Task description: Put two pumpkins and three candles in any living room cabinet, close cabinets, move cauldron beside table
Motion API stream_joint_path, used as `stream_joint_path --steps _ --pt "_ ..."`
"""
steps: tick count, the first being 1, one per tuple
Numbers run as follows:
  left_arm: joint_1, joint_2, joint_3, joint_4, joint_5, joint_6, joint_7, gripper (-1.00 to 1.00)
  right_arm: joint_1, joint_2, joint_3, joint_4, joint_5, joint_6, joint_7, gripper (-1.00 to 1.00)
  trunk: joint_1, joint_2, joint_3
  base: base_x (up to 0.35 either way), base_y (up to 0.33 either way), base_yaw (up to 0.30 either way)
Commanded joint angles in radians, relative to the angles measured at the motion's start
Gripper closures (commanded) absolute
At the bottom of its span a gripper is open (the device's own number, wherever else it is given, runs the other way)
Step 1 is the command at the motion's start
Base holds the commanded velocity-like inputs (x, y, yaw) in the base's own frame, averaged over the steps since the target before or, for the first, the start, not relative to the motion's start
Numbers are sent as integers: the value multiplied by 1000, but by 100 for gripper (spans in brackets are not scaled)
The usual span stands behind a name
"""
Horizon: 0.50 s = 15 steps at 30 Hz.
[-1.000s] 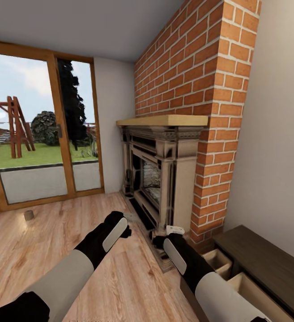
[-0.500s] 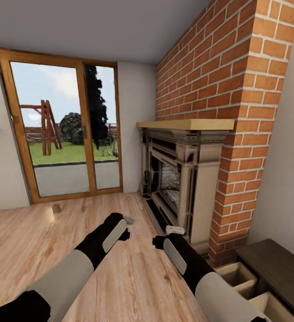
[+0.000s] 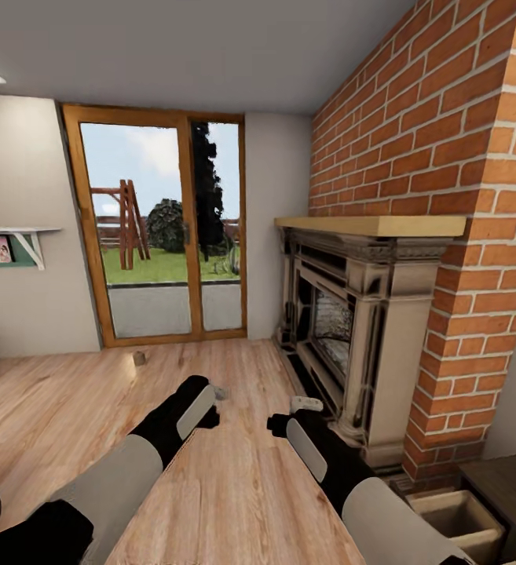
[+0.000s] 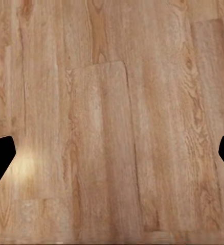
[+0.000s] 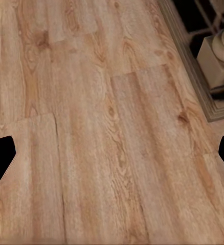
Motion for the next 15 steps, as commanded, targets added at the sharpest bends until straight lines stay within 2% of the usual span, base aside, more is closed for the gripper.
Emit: stream_joint_path --steps 1,5,7,10,15 --pt "-5 0 -3 10 11 0 10 -100 -1 -1 4 -2 -10 2 -10 -100 -4 7 2 0 0 290" --pt "-20 1 1 46 12 -2 7 -100 -1 -1 4 -2 -10 2 -10 -100 -19 35 14 0 0 269" --pt "-23 1 2 53 12 -3 5 -100 -1 -1 4 -2 -10 2 -10 -100 -27 49 21 0 0 134" --pt "-25 1 2 57 12 -3 4 -100 -1 -1 4 -2 -10 2 -10 -100 -38 70 30 0 0 68" --pt "-26 1 3 58 13 -3 4 -100 -1 -2 4 -2 -10 3 -10 -100 -38 70 30 0 0 20"
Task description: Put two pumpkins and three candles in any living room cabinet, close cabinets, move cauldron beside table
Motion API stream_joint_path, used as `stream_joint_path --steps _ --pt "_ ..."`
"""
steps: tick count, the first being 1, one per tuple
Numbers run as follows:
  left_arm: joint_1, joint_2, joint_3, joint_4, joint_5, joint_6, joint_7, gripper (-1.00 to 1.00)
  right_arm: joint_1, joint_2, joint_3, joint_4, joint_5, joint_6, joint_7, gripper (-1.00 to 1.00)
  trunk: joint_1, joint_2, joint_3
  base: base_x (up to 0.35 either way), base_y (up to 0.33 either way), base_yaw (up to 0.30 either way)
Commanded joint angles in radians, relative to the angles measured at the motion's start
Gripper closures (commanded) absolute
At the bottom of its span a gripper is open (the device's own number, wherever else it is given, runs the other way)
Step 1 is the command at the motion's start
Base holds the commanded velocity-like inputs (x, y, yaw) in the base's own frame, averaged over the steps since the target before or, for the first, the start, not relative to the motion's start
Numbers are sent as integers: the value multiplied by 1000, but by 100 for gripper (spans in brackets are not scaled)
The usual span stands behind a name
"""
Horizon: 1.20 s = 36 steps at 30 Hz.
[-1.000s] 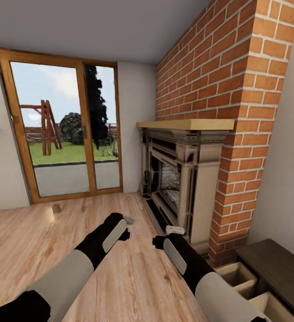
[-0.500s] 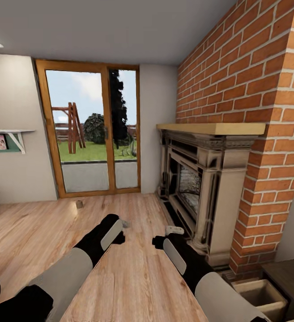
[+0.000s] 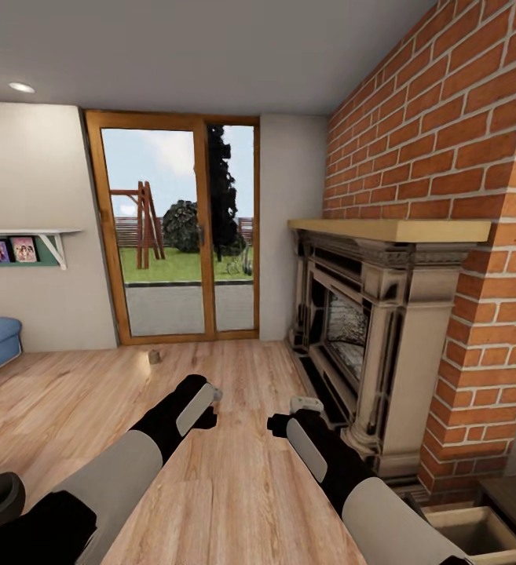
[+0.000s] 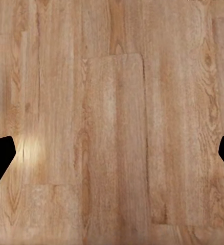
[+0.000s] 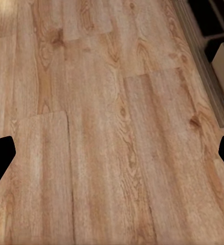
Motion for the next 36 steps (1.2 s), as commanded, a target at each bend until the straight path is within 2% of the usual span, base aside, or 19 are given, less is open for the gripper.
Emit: stream_joint_path --steps 1,8,24,31,36 --pt "-1 1 -5 -1 11 1 10 -100 -1 -1 4 -1 -10 1 -10 -100 0 -1 -1 0 0 8" --pt "0 5 -4 -7 11 -4 10 -100 -1 1 4 -5 -11 0 -10 -100 0 -1 -1 45 11 2" --pt "0 9 -2 -2 13 -4 5 -100 -1 2 8 -20 -12 0 -10 -100 0 -1 -1 270 157 0" --pt "0 10 29 -2 14 -4 1 -100 -1 2 37 -21 -12 -1 -10 -100 0 -1 -1 206 262 52" --pt "0 10 34 -2 14 -5 0 -100 -1 2 44 -21 -12 -1 -10 -100 0 -1 -1 284 170 235"
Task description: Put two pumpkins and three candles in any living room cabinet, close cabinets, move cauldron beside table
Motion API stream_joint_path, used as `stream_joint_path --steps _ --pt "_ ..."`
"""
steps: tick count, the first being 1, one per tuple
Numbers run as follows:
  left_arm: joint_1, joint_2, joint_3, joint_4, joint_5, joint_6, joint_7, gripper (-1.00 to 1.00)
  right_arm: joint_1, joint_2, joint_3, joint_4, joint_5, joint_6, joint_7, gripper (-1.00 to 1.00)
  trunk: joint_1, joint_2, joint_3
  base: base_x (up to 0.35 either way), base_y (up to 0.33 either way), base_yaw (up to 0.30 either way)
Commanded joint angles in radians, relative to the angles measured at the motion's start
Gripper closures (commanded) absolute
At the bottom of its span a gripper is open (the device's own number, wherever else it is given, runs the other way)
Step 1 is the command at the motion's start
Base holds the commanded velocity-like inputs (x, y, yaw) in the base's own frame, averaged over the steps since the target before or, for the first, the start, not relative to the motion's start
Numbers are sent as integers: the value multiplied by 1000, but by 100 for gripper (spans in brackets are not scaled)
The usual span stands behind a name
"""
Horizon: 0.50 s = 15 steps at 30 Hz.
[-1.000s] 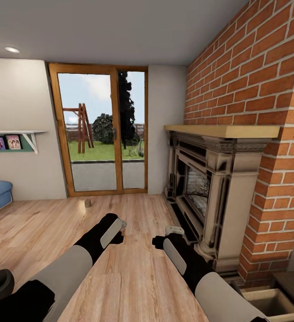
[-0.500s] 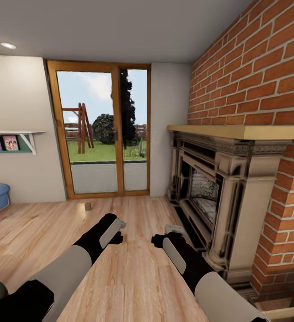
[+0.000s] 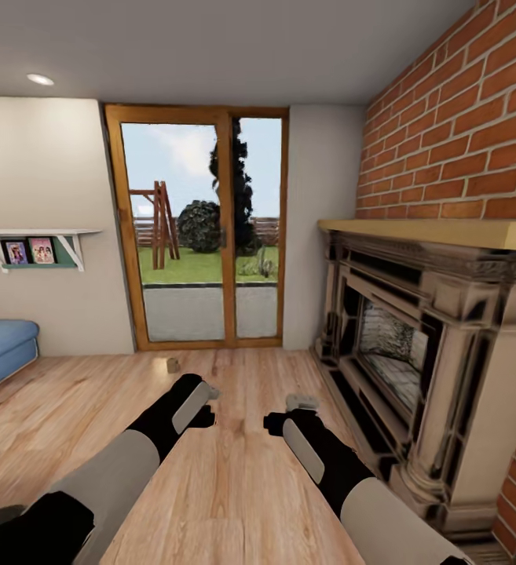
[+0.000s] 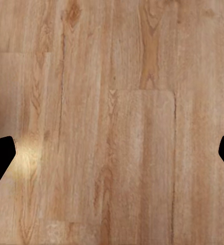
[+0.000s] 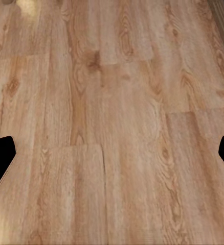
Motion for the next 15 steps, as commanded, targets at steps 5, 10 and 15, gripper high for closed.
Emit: stream_joint_path --steps 5,10,15 --pt "-1 1 -4 -1 10 1 9 -100 -1 -1 5 -2 -10 1 -10 -100 1 -1 -1 324 52 115" --pt "-1 1 -3 -1 11 0 9 -100 -1 -1 5 -2 -10 1 -10 -100 1 -1 -1 335 82 25" --pt "-1 1 -2 0 11 0 8 -100 -1 -1 5 -2 -10 1 -10 -100 1 -1 -1 337 120 6"
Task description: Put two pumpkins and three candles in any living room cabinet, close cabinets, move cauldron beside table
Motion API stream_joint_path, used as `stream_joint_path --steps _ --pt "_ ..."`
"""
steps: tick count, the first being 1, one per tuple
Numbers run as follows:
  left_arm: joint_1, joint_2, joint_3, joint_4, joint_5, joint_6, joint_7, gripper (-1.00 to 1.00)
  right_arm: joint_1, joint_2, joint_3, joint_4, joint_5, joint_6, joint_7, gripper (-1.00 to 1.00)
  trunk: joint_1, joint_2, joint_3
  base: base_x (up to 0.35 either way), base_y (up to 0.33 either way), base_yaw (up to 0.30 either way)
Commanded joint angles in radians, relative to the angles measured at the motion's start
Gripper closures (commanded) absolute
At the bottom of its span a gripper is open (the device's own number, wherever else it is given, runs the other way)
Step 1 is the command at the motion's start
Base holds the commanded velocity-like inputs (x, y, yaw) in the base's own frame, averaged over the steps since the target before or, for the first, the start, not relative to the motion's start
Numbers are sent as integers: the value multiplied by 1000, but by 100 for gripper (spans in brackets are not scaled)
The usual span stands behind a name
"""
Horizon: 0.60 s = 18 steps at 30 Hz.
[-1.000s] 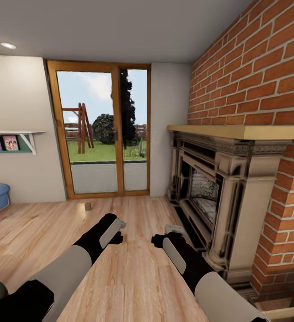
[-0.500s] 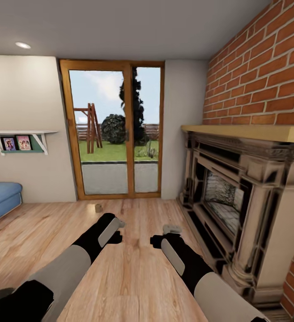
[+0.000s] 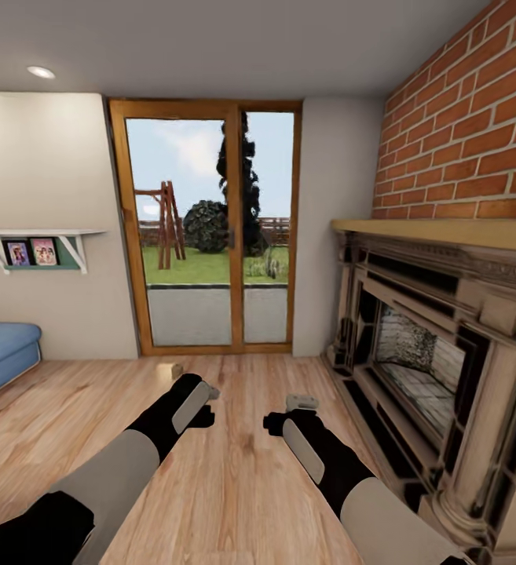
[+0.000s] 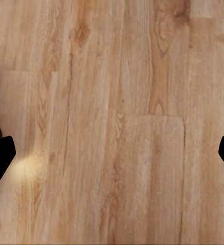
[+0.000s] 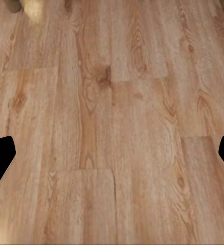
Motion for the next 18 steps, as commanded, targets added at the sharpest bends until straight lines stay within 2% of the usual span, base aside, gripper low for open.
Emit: stream_joint_path --steps 1,4,5,7,9,10,14,17,18 --pt "-1 1 -5 -1 10 1 8 -100 -1 -1 4 -1 -10 1 -10 -100 1 -1 -1 338 125 2" --pt "-2 20 -4 -1 11 1 -14 -100 -1 -1 4 -1 -10 1 -10 -100 1 -1 -1 338 122 1" --pt "-2 34 -4 0 11 1 -40 -100 -1 -2 4 -1 -10 1 -10 -100 1 -1 -1 338 104 1" --pt "-2 45 -3 5 11 -3 -73 -100 -1 -3 3 -1 -10 1 -10 -100 1 -1 -1 338 85 0" --pt "-2 63 -3 38 10 -32 -131 -100 -1 -5 3 0 -10 1 -10 -100 1 -1 -1 338 41 0" --pt "-2 69 -3 50 10 -42 -140 -100 -1 -6 2 0 -10 1 -11 -100 1 -1 -1 338 26 0" --pt "-1 97 -4 161 9 -142 -193 -100 -1 -12 -7 8 -10 1 -12 -100 1 -1 -1 339 10 0" --pt "5 124 -6 201 5 -205 -272 -100 -1 -14 -11 18 -9 1 -14 -100 1 -1 -1 340 3 0" --pt "7 139 -7 214 3 -247 -315 -100 1 -14 -10 22 -9 1 -16 -100 1 -1 -1 340 1 0"
